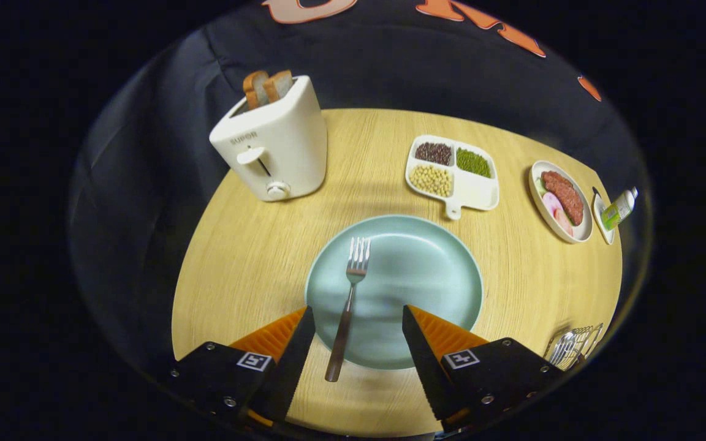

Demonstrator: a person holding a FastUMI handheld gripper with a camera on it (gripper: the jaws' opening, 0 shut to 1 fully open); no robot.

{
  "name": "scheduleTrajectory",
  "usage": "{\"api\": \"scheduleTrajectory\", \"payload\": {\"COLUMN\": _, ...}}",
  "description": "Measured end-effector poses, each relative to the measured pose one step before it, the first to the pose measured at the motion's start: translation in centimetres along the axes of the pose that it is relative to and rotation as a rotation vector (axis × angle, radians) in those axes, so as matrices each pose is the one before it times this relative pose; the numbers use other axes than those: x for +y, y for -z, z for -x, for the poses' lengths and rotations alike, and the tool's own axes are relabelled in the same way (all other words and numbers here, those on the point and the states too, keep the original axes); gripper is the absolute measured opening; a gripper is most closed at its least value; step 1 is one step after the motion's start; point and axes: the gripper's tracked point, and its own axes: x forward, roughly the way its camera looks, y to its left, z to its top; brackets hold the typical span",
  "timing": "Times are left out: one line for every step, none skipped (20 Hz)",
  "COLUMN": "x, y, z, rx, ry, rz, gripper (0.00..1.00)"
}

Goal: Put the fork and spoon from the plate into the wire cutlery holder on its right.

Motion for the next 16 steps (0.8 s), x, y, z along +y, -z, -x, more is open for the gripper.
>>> {"api": "scheduleTrajectory", "payload": {"x": 0.109, "y": 0.327, "z": -0.637, "rx": 0.03608, "ry": 0.00064, "rz": -0.00301, "gripper": 0.86}}
{"api": "scheduleTrajectory", "payload": {"x": 0.182, "y": 0.105, "z": -0.682, "rx": 0.01712, "ry": -0.00583, "rz": -0.0037, "gripper": 0.86}}
{"api": "scheduleTrajectory", "payload": {"x": -0.069, "y": 0.128, "z": -0.548, "rx": 0.02217, "ry": 0.00604, "rz": -0.00484, "gripper": 0.84}}
{"api": "scheduleTrajectory", "payload": {"x": -0.09, "y": 0.063, "z": -0.483, "rx": 0.01821, "ry": -0.00402, "rz": -0.01136, "gripper": 0.83}}
{"api": "scheduleTrajectory", "payload": {"x": 0.137, "y": 0.009, "z": -0.574, "rx": 0.02334, "ry": -0.00414, "rz": -0.01323, "gripper": 0.81}}
{"api": "scheduleTrajectory", "payload": {"x": 0.215, "y": 0.282, "z": -0.474, "rx": 0.02866, "ry": -0.0134, "rz": -0.01723, "gripper": 0.79}}
{"api": "scheduleTrajectory", "payload": {"x": 0.26, "y": 0.11, "z": -0.393, "rx": 0.02837, "ry": -0.00639, "rz": -0.01735, "gripper": 0.74}}
{"api": "scheduleTrajectory", "payload": {"x": 0.255, "y": 0.528, "z": -0.43, "rx": 0.03349, "ry": -0.00902, "rz": -0.01072, "gripper": 0.71}}
{"api": "scheduleTrajectory", "payload": {"x": 0.063, "y": 0.208, "z": -0.229, "rx": 0.02819, "ry": 0.00198, "rz": -0.00491, "gripper": 0.66}}
{"api": "scheduleTrajectory", "payload": {"x": -0.212, "y": 0.024, "z": -0.297, "rx": 0.0186, "ry": 0.01079, "rz": 0.00444, "gripper": 0.6}}
{"api": "scheduleTrajectory", "payload": {"x": -0.184, "y": -0.185, "z": -0.222, "rx": 0.00674, "ry": 0.01766, "rz": 0.00003, "gripper": 0.55}}
{"api": "scheduleTrajectory", "payload": {"x": 0.174, "y": 0.033, "z": -0.225, "rx": 0.00845, "ry": 0.00096, "rz": 0.0007, "gripper": 0.49}}
{"api": "scheduleTrajectory", "payload": {"x": 0.304, "y": 0.127, "z": -0.16, "rx": 0.01348, "ry": 0.00155, "rz": -0.00398, "gripper": 0.4}}
{"api": "scheduleTrajectory", "payload": {"x": 0.381, "y": 0.099, "z": -0.211, "rx": 0.00922, "ry": -0.00427, "rz": -0.0039, "gripper": 0.36}}
{"api": "scheduleTrajectory", "payload": {"x": 0.206, "y": 0.159, "z": -0.233, "rx": 0.01153, "ry": -0.00322, "rz": -0.00469, "gripper": 0.26}}
{"api": "scheduleTrajectory", "payload": {"x": -0.021, "y": 0.202, "z": -0.182, "rx": 0.00782, "ry": 0.00285, "rz": -0.01359, "gripper": 0.23}}
